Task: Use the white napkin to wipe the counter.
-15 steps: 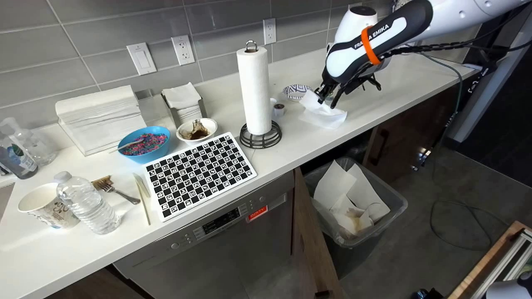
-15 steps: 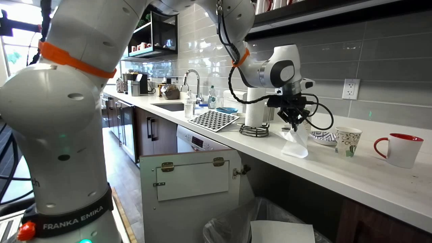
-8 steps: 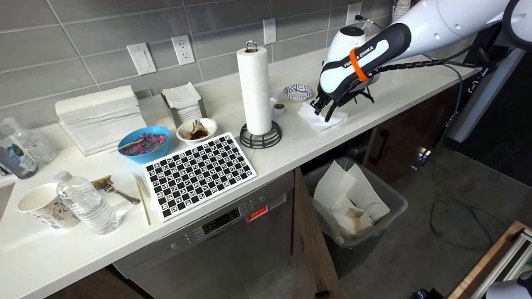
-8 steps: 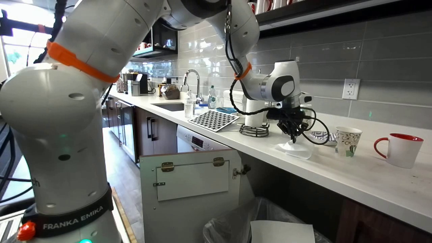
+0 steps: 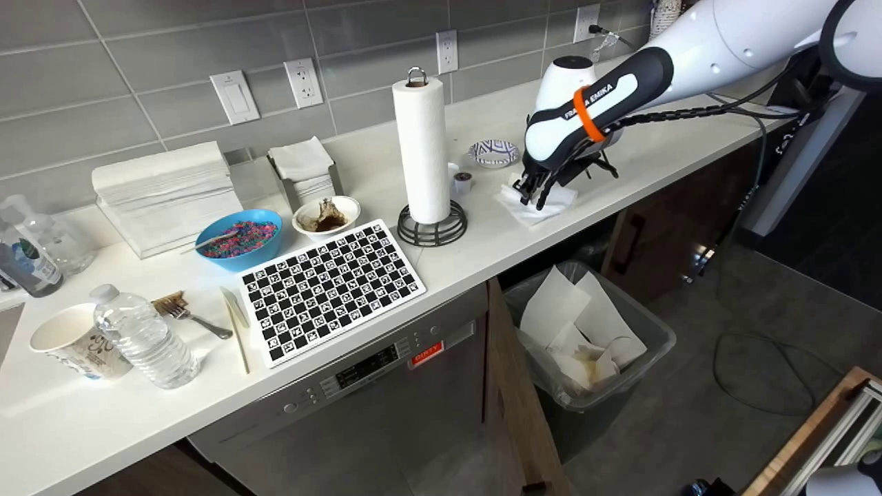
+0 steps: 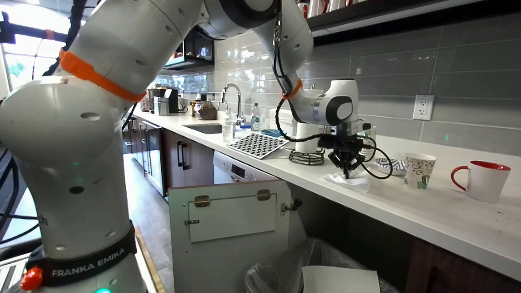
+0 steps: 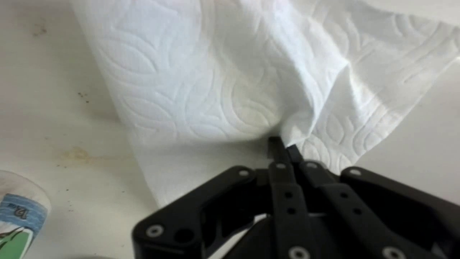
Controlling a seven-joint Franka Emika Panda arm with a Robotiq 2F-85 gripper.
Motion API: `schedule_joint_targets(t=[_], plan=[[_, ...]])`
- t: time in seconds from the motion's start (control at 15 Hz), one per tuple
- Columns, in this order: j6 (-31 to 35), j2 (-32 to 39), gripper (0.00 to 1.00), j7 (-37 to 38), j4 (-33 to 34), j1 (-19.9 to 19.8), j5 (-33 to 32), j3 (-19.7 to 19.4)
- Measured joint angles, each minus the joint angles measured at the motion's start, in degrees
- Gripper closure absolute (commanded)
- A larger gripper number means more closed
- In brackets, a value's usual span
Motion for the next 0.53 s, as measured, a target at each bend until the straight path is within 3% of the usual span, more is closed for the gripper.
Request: schedule_joint_targets(t=[0.2,0.53], plan=[[-7.6,-1.0,1.0,-5.3,0.4,-1.4,0.2,2.3],[-24.6,-3.5,1.0,-9.5,0.2,-1.5,-2.2,1.7]])
